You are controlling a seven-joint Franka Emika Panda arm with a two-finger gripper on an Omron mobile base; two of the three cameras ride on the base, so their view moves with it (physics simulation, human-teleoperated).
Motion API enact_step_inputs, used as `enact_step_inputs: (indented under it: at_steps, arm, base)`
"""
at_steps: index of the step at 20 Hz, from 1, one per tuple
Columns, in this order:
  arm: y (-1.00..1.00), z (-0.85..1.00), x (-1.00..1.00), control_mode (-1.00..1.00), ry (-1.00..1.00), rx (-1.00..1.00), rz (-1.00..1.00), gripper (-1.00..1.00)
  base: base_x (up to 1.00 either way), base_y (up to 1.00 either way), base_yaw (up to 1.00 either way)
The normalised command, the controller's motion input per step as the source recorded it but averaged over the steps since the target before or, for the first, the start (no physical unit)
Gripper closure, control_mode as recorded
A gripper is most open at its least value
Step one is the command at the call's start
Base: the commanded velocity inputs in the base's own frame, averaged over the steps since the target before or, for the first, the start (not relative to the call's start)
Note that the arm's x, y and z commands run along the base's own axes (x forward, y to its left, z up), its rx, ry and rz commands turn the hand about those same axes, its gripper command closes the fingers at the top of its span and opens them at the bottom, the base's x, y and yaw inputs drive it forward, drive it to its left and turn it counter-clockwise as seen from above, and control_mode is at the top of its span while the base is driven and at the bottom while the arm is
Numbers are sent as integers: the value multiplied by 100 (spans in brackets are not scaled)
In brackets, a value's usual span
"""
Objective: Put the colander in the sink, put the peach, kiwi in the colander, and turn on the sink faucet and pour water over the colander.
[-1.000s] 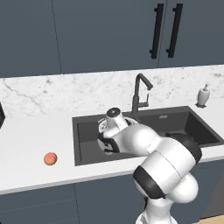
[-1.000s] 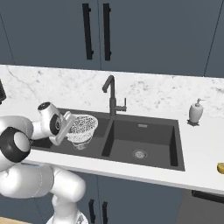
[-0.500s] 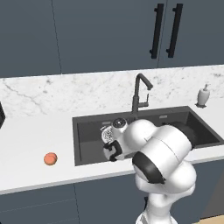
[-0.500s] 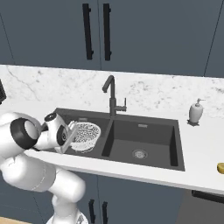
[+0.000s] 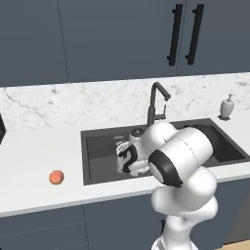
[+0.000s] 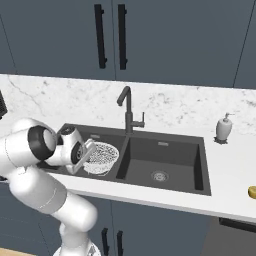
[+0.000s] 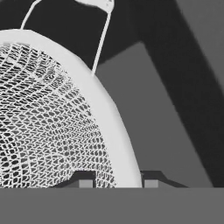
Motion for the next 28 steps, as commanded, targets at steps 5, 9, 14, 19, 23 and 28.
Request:
enact_step_inputs:
  at_steps: [5, 9, 14, 19, 23, 28]
  arm:
    - [7, -18, 40, -100, -19, 15, -24, 100]
    - [19, -24, 33, -100, -9, 12, -22, 100]
    - [24, -47, 23, -100, 0, 5, -26, 100]
    - [32, -38, 14, -100, 0, 3, -27, 100]
    - [9, -31, -25, -100, 13, 2, -26, 100]
    - [11, -25, -40, -100, 19, 7, -22, 100]
  base:
    - [0, 0, 0]
    - [0, 0, 0]
    - [0, 0, 0]
    - [0, 0, 0]
    - [0, 0, 0]
    - [0, 0, 0]
